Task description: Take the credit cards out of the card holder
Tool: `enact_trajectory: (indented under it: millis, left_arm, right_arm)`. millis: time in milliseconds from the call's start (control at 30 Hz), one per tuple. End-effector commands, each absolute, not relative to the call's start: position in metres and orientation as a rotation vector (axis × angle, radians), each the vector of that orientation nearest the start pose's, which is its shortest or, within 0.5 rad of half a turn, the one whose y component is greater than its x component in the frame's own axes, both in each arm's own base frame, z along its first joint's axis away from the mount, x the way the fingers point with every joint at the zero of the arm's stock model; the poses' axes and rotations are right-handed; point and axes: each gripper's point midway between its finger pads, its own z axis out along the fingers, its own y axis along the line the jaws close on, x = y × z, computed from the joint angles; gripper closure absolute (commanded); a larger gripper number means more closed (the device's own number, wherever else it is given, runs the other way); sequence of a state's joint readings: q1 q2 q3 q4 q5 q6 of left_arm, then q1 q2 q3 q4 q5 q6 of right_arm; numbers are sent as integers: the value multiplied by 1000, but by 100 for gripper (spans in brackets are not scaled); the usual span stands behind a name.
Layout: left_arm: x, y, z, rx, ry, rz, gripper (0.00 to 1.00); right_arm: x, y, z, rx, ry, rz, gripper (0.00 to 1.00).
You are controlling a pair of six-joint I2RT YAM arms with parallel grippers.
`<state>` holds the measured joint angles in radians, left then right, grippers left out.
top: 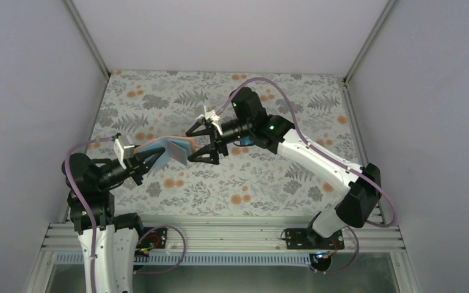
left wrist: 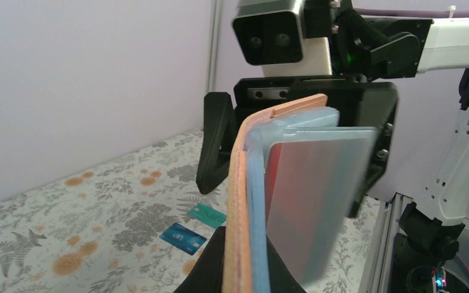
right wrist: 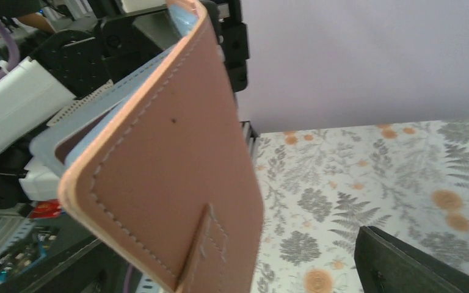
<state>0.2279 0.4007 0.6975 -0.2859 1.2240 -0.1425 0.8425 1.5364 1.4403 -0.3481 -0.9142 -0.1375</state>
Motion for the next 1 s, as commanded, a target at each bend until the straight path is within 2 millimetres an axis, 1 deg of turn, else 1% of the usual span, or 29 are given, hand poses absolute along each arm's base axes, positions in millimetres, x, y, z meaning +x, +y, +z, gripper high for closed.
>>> enact_trajectory:
  millis: [0,67,133,233,300,333,367,433,500,567,667,733,800,900,967]
  left_arm:
    - [162,-126,350,666,1476,-848,98]
    - [162,-126,350,658,1481,-846,98]
    - [162,-126,350,660,1482,-843,98]
    - [162,-126,348,649,1490,-853,98]
    - [163,-125,347,642,1494,-857,98]
    - [164,-125,348,643,1492,-854,98]
    - [163,-125,348,645,1491,-854,98]
    - [164,-125,347,643,1493,-855,98]
    - [164,-125,346,642,1496,-860,98]
    - [164,-125,346,643,1495,-859,98]
    - [162,-126,348,654,1484,-852,98]
    - [161,-126,349,656,1481,-849,98]
    - [160,-126,349,658,1481,-849,97]
    - [160,-127,348,660,1481,-853,98]
    - [160,-127,349,657,1480,-853,98]
  right_arm:
    - [154,412,353,-1554,1365,1428,1]
    - [147,408,356,-1564,1341,1425,0]
    - [147,405,359,-1549,1338,1401,0]
    - [160,410,364,-1477,1380,1354,3]
    - [166,416,365,-1440,1401,1339,8]
    - [169,419,364,-1433,1407,1334,14]
    - [170,420,362,-1432,1407,1327,17]
    - [178,423,360,-1409,1424,1298,19]
    - [179,422,363,-1412,1424,1282,19]
    - [175,418,367,-1441,1403,1256,16]
    - [175,402,372,-1464,1372,1183,5]
    - [180,399,374,-1434,1400,1149,4]
    - [186,400,372,-1398,1438,1142,5]
    - [189,404,363,-1388,1466,1153,6]
    - [191,405,362,-1382,1467,1152,6]
